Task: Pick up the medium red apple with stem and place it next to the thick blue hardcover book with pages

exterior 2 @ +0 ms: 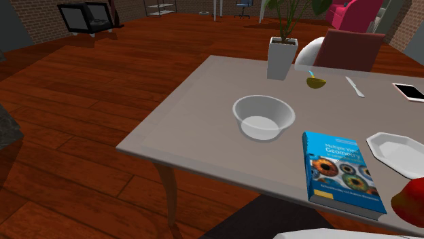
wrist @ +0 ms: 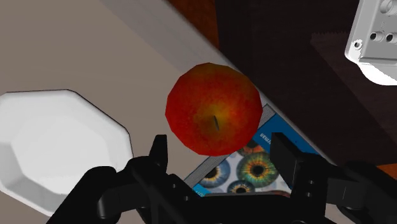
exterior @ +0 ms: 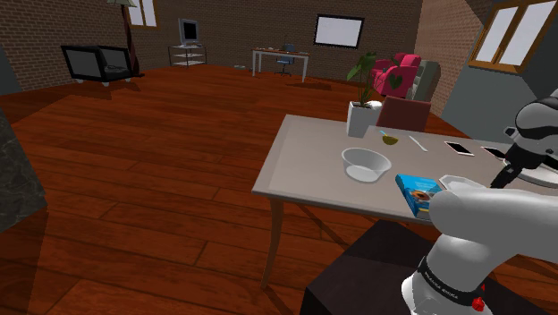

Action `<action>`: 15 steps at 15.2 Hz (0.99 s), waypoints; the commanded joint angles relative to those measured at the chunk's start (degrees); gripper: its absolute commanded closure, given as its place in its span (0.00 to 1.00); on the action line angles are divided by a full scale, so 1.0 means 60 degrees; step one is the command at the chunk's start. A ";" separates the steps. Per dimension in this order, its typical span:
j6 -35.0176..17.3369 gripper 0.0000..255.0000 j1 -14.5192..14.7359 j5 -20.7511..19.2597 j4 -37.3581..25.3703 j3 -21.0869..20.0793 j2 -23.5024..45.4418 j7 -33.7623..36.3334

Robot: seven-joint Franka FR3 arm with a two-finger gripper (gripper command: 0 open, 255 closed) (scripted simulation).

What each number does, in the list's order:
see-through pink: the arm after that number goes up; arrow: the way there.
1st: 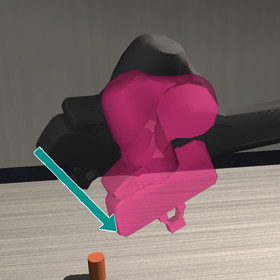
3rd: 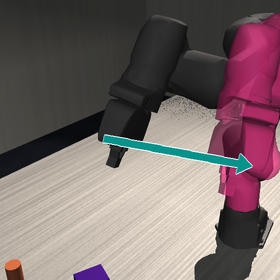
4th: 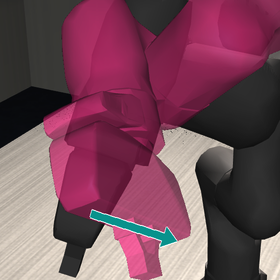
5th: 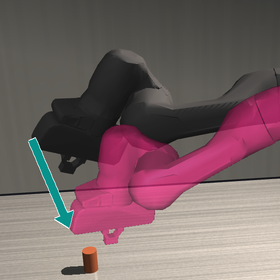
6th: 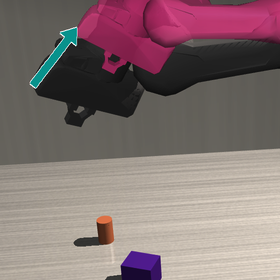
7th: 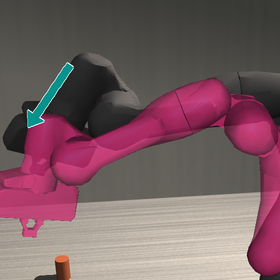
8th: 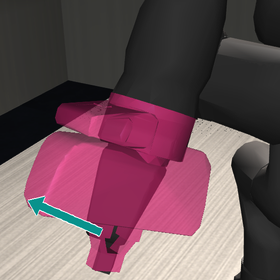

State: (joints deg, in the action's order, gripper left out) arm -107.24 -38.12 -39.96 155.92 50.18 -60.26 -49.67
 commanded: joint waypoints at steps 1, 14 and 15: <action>0.0000 0.00 0.0000 0.0000 0.0000 0.0000 0.0000 0.0000; 0.1185 0.00 0.0070 0.0732 -0.0889 -0.0867 -0.0265 -0.0141; 0.1183 0.00 0.0070 0.0731 -0.0888 -0.0866 -0.0265 -0.0141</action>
